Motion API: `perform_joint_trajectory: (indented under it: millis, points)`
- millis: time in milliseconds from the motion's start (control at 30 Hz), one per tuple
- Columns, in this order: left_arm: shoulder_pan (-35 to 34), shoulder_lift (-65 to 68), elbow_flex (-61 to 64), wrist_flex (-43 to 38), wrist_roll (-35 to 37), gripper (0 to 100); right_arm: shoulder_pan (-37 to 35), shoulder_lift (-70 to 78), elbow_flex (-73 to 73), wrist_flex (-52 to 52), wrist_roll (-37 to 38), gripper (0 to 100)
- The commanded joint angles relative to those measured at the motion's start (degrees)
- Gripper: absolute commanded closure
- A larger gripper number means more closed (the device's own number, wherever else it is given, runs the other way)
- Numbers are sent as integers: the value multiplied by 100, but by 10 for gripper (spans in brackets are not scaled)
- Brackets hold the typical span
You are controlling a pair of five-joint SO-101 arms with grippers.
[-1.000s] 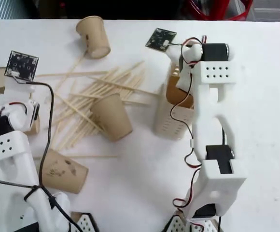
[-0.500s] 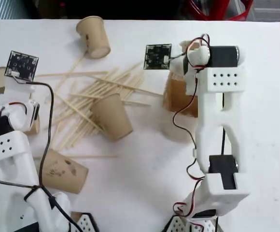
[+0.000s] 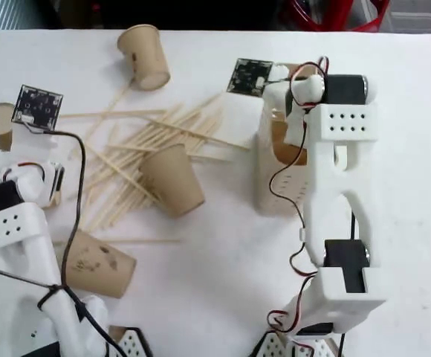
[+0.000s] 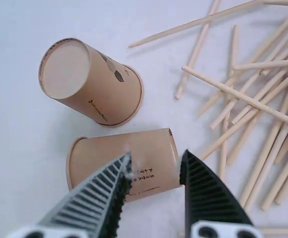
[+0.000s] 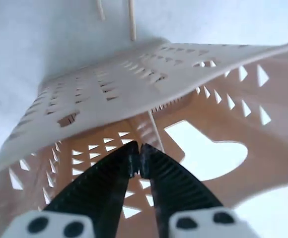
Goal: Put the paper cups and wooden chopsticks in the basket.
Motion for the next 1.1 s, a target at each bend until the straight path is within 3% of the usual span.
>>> perform_joint_trajectory:
  millis: [0, 300, 567, 1067]
  points:
    - [48, -215, -53, -105, -18, 827, 92, -295, 18, -215, -88, 973]
    - [48, -189, -44, -105, -26, 827, 101, 242, 9, -426, -132, 978]
    - [48, -180, -44, -105, -9, 827, 48, 409, 53, 180, -149, 979]
    - [48, -224, -88, 35, 0, 827, -611, -681, 35, 532, -1723, 979]
